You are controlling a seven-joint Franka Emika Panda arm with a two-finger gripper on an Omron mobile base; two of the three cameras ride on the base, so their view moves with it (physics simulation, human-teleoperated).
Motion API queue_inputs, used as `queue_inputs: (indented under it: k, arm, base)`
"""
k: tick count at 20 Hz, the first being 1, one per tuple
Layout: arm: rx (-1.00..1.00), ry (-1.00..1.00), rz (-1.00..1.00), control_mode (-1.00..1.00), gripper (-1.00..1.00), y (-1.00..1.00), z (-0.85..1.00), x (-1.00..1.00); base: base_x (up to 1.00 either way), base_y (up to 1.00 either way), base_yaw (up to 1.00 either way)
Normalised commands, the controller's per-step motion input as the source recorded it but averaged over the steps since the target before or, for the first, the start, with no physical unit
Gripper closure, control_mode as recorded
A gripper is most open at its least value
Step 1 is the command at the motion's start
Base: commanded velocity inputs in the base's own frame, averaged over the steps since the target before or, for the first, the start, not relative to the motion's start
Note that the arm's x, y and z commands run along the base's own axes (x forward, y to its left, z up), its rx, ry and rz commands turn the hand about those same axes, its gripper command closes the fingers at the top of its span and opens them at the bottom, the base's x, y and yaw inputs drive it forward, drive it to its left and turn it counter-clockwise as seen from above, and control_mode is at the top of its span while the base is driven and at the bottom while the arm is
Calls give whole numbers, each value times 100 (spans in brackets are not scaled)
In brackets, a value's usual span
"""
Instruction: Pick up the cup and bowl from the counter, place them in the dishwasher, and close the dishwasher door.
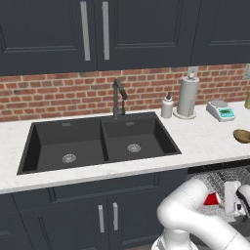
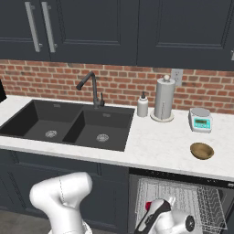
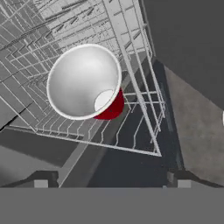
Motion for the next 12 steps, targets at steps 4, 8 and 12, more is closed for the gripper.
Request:
queue_inputs:
  k: [4,8,12]
  arm:
    - [44,-1,-8,-100,-100,0,40,0]
    - [41,-3,-10,-100,-100,0,41,0]
    - [9,-1,-10,-100,-100,-2,68,-13]
  base:
    - [0,0,0]
    - [0,0,0]
    - [0,0,0]
